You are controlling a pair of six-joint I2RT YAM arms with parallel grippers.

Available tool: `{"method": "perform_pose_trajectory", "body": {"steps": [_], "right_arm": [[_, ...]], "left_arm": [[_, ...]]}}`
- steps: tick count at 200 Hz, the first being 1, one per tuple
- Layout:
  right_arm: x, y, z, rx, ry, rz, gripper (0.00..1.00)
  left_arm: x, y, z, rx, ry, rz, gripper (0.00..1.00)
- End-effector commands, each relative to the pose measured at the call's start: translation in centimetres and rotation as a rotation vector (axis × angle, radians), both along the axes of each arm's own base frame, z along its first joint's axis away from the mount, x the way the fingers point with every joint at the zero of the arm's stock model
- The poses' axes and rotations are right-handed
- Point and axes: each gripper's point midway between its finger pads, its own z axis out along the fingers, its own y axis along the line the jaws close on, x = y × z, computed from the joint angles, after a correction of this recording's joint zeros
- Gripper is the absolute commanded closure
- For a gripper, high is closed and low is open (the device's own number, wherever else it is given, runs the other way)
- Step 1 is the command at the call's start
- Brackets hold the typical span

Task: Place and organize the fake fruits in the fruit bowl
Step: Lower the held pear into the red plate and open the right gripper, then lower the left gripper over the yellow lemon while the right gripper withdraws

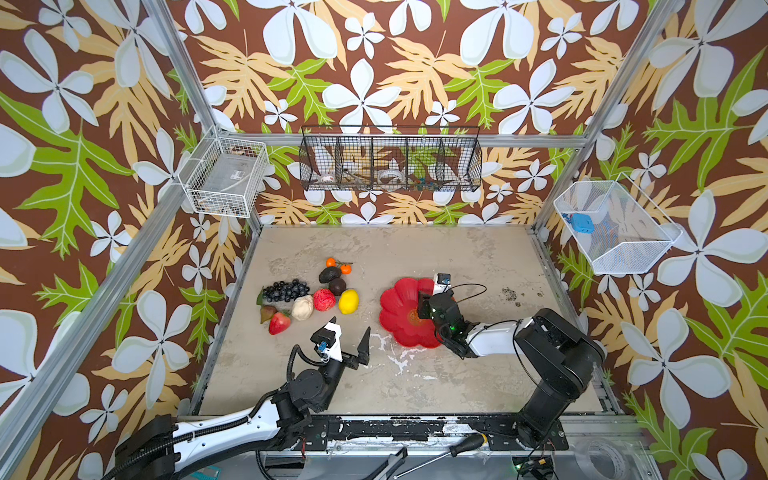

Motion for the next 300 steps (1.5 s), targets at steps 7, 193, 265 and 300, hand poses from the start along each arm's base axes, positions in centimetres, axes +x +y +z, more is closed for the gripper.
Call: {"method": "perform_pose_trajectory", "body": {"steps": [7,193,265,300], "right_arm": [[0.0,0.2,0.8,-0.015,0.0,0.018,0.36],[-10.5,-7.4,9.7,-0.057,-0.067,0.107,0.18],[-11.3,-9.1,8.6,-0.023,-0.125,0.057,0.18],[-11.6,-9.4,8.4,-0.013,-0.131,0.049,0.18]], "left_arm": [[0.2,-0.1,0.4,-0.019,0.001,0.006,0.01],[6.4,1.8,-3.6,-0.089,0.506,0.262,0.01],[10.1,4.1,-5.9,-0.089,0.699,0.39,0.03],[11.7,3.8,-7.2,-0.047,0.772,0.379,0.06]]}}
